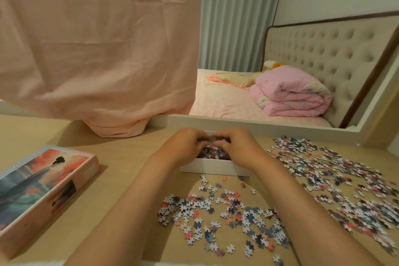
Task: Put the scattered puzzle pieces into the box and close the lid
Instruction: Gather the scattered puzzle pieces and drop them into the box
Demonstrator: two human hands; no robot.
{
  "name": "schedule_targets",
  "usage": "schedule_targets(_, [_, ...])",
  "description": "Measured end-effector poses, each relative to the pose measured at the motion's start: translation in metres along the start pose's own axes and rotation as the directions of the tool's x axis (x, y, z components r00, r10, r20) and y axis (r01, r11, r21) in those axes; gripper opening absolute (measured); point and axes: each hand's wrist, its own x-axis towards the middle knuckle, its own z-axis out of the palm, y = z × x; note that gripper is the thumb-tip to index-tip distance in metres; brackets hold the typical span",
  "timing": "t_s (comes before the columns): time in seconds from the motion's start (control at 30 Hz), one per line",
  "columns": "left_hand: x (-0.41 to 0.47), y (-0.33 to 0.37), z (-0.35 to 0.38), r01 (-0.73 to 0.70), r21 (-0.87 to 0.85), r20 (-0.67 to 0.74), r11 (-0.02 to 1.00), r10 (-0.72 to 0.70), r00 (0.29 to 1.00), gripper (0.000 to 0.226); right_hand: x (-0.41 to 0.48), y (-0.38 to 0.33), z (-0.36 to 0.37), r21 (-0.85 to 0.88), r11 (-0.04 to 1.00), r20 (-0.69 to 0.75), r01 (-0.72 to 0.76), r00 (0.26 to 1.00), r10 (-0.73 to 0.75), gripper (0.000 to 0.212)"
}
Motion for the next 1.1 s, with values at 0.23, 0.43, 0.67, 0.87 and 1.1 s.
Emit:
schedule_targets(0.23, [-0.003,0.000,-0.006,0.006,0.144,0.052,0.990,-0.013,0.999,0.036,0.001,0.007,-0.005,-0.040,0.999,-0.033,0.023,0.999,-0.025,0.032])
schedule_targets(0.43, [-0.012,0.009,0.001,-0.089,0.326,0.295,0.941,-0.012,0.955,0.054,-0.007,0.002,-0.008,-0.192,0.976,0.236,0.103,0.970,-0.056,0.030])
schedule_targets(0.67, [-0.014,0.009,-0.006,-0.058,0.242,0.192,0.968,0.011,0.981,0.058,-0.009,0.008,-0.006,-0.257,0.963,0.154,0.080,0.987,-0.041,0.031])
schedule_targets(0.87, [-0.026,0.015,-0.023,-0.074,0.234,0.118,0.969,0.047,0.992,0.045,-0.017,-0.023,-0.021,-0.132,0.977,0.140,0.165,0.979,-0.146,0.028])
schedule_targets(1.1, [-0.075,0.023,-0.050,0.120,0.295,0.310,0.948,-0.214,0.926,0.032,-0.046,-0.050,-0.005,-0.285,0.908,0.497,0.306,0.857,-0.132,0.031])
